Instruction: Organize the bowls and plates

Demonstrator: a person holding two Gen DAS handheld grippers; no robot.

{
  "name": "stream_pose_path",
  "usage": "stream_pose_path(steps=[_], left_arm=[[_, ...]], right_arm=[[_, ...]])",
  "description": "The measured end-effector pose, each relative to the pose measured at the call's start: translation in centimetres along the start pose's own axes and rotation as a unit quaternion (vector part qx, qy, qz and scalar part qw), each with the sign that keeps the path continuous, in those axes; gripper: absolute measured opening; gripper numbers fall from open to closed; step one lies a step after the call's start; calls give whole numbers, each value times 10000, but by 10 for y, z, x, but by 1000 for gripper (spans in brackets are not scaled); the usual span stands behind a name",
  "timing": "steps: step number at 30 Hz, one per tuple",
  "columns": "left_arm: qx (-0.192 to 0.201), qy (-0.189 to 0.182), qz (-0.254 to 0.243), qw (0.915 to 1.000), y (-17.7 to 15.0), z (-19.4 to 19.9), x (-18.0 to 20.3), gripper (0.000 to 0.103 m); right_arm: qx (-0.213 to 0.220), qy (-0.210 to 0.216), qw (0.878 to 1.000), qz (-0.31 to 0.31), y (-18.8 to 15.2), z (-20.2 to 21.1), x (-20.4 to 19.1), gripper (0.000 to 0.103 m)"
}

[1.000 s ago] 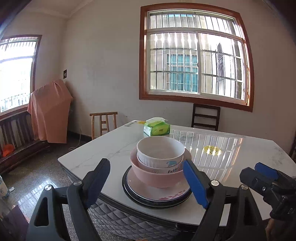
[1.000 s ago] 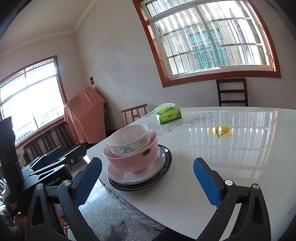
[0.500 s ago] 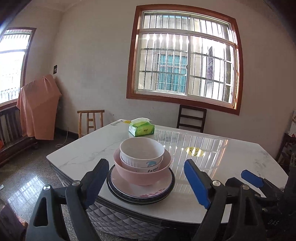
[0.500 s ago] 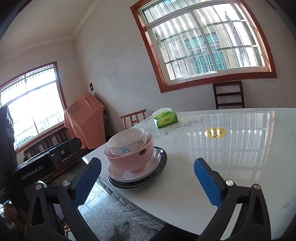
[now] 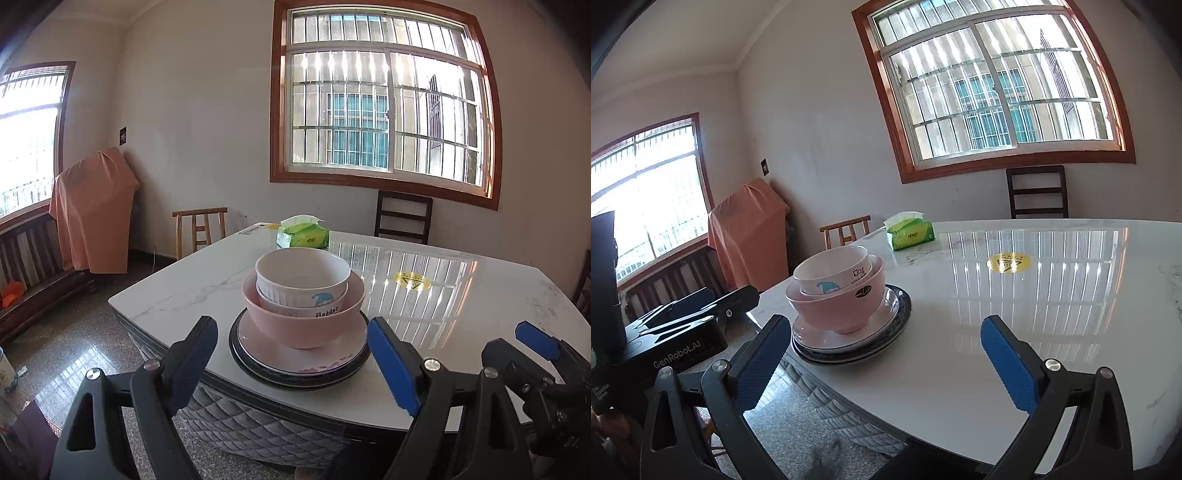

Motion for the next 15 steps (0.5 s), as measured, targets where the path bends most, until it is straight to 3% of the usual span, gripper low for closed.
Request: stream_pose_path(steps=[10,15], left_arm=[[-326,-65,5,9994,-15,-14,2,85],[-543,-174,8,9984,-23,-22,4,86]], right_arm=[[-185,-38,9998,-82,-5,-2,12,102],[-283,-296,9987,-318,-5,-1,43,102]])
Point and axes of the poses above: each gripper's, at about its wrist camera, not at the fingertips, and z roughly against the way its jaws point, x to its right, y to its top, the point moved 3 cm from there along -z, roughly the way its jaws point
